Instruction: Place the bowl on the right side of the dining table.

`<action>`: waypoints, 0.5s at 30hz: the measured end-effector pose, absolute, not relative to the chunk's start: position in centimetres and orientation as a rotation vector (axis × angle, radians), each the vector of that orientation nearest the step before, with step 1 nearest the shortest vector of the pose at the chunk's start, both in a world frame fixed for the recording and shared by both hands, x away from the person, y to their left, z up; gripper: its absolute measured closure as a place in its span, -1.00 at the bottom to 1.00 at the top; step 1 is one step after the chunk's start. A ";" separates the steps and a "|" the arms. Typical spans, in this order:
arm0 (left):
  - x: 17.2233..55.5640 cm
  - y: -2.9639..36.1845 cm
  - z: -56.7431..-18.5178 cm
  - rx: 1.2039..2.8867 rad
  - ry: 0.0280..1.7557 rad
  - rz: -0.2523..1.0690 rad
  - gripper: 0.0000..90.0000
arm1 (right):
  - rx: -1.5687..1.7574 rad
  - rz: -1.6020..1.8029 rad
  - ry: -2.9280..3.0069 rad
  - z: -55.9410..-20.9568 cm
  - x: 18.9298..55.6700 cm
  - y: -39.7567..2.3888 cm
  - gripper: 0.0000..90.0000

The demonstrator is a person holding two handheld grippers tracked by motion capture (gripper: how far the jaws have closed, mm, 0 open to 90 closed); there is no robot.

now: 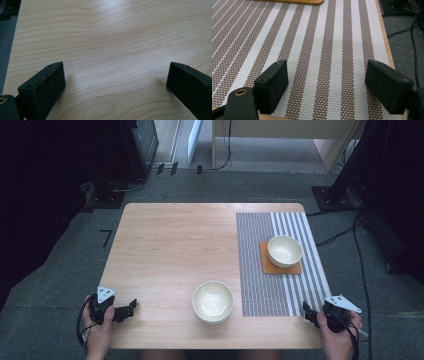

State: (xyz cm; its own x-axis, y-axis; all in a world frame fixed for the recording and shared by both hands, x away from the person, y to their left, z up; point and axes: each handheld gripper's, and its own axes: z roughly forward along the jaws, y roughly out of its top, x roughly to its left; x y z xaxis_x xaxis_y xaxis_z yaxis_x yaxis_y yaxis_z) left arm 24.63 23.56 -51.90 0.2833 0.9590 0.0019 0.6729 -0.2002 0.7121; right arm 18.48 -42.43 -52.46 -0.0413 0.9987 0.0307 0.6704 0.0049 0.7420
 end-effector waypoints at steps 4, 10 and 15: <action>24.6 23.6 -51.9 1.954 1.459 0.613 -0.96 | 1.713 0.814 1.765 -52.5 18.5 -42.4 -0.59; 24.6 23.5 -51.9 1.953 1.460 0.613 -0.96 | 1.714 0.814 1.766 -52.5 18.5 -42.4 -0.59; 24.6 23.5 -51.9 1.954 1.460 0.612 -0.96 | 1.714 0.814 1.766 -52.5 18.5 -42.4 -0.59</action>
State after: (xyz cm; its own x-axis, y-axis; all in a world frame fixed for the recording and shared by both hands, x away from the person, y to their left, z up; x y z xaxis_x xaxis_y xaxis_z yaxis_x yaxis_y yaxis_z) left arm 24.64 23.53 -51.90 0.2827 0.9592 0.0017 0.6734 -0.1997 0.7118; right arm 18.48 -42.41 -52.47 -0.0427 0.9987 0.0284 0.6705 0.0076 0.7418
